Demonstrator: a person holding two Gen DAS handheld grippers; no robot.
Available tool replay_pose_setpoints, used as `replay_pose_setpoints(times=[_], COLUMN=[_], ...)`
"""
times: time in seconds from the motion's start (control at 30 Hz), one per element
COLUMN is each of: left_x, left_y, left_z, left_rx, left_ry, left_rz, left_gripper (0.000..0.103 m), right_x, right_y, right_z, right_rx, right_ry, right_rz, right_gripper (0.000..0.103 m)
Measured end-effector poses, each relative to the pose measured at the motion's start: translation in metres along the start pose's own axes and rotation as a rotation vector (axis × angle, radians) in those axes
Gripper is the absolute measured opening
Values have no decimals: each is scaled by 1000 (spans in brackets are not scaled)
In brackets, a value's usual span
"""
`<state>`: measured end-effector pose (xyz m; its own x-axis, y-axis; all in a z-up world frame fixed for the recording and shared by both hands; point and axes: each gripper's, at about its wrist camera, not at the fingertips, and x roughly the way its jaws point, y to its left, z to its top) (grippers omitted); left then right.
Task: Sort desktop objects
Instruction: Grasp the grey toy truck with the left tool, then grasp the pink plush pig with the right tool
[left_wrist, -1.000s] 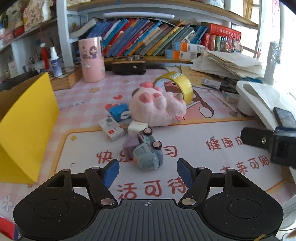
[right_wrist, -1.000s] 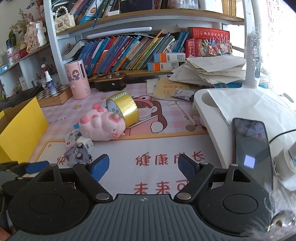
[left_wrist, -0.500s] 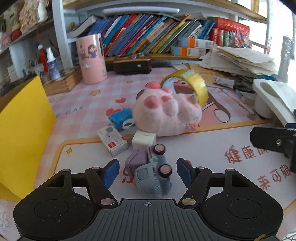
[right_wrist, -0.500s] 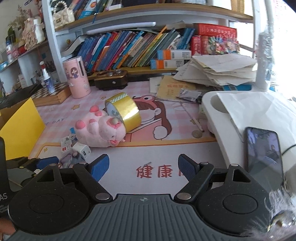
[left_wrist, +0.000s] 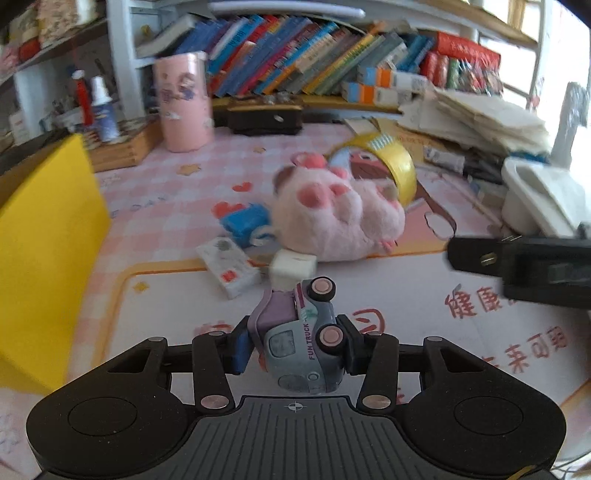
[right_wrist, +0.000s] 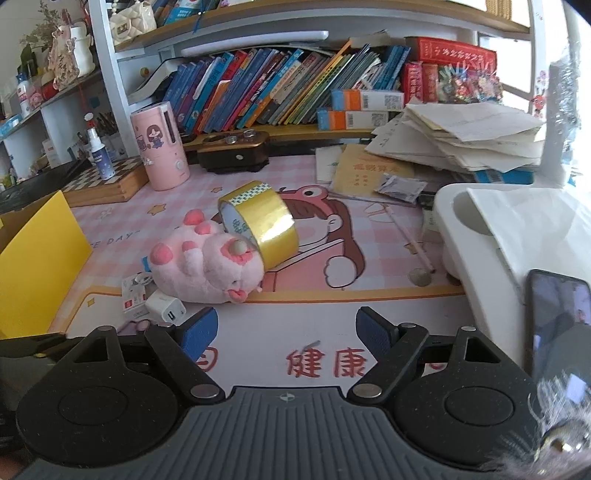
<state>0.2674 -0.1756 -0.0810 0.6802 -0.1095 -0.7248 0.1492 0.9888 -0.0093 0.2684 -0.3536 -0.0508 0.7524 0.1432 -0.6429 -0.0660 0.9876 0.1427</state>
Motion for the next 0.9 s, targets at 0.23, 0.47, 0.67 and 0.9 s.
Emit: replay_pose_setpoints(times=[0.23, 0.47, 0.67, 0.9], left_x=[-56, -76, -84, -92], left_y=[29, 41, 46, 43], left_z=[2, -5, -10, -17], left_rx=[-88, -129, -149, -132], left_ry=[-59, -72, -78, -78], left_rz=[28, 78, 96, 99], left_gripper=[45, 45, 45, 45], right_x=[28, 57, 99, 125], right_y=[20, 55, 78, 72], right_z=[7, 25, 31, 30], right_rx=[-58, -308, -481, -484], right_ry=[-17, -46, 20, 23], right_rz=[81, 162, 113, 78], right_gripper=[91, 88, 91, 60])
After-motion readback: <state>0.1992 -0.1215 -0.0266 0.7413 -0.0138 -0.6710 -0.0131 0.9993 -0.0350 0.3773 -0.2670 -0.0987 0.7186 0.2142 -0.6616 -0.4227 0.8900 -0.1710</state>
